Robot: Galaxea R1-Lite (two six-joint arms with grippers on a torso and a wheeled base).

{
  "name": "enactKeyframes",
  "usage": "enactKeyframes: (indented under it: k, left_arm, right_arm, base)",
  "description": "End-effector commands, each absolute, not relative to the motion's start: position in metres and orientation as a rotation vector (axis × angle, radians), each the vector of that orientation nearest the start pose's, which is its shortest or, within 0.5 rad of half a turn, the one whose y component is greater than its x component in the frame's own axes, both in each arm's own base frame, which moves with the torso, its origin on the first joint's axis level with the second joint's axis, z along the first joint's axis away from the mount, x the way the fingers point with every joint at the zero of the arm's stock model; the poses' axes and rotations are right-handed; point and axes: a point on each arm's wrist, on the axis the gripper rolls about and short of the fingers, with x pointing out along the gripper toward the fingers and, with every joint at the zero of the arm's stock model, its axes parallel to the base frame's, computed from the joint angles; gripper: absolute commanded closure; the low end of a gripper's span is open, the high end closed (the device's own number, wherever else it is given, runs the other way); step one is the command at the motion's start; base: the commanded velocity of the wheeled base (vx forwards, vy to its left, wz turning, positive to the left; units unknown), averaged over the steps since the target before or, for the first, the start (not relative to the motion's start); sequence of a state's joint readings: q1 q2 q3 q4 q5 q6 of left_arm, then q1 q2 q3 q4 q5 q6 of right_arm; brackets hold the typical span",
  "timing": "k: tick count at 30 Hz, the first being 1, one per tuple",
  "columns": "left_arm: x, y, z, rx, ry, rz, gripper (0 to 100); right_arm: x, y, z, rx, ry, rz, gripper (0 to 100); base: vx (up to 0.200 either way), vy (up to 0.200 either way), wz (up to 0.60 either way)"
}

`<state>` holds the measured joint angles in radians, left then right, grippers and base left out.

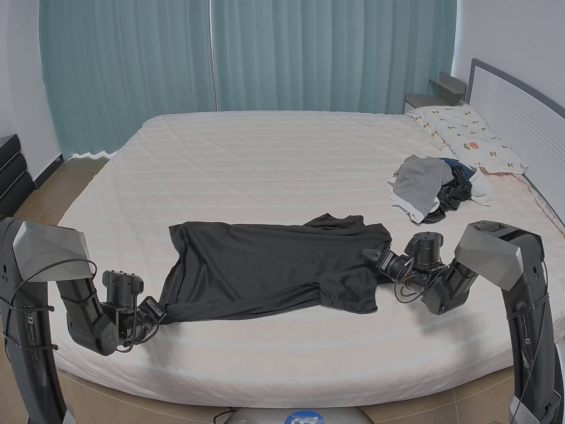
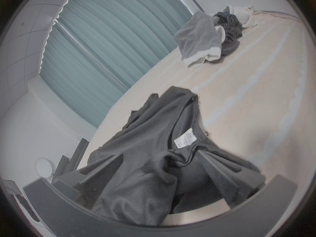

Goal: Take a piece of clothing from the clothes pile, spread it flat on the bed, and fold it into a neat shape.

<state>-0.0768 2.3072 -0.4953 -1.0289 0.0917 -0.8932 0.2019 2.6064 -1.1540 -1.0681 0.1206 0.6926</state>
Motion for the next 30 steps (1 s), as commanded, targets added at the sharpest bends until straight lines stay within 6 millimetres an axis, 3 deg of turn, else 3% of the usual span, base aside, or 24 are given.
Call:
enactKeyframes:
  k: [1,6,8,10,19,30]
  left_arm:
    - [0.305,-0.021,-0.037,-0.782,0.714,0.359,100]
    - [0.305,-0.021,-0.037,-0.785,0.714,0.360,100]
    - [0.305,-0.021,-0.037,-0.786,0.714,0.357,100]
    - [0.304,-0.021,-0.037,-0.787,0.719,0.355,100]
    - [0.304,-0.021,-0.037,-0.786,0.718,0.353,100]
    - [0.305,-0.021,-0.037,-0.786,0.717,0.352,100]
  right_arm:
    - [0.423,0.074,-0.001,0.679,0.429,0.164,0]
    - [0.395,0.072,0.000,0.675,0.500,0.144,0]
    - [0.370,0.081,-0.013,0.691,0.602,0.137,0]
    - [0.359,0.087,-0.022,0.719,0.654,0.140,0]
    - [0.346,0.114,-0.042,0.711,0.755,0.178,0]
    - [0.361,0.122,-0.042,0.722,0.789,0.165,0]
  base:
    - [0.000,0.000,0.00]
    - [0.000,0.000,0.00]
    - [0.000,0.000,0.00]
    - [0.000,0.000,0.00]
    - [0.000,0.000,0.00]
    - [0.000,0.000,0.00]
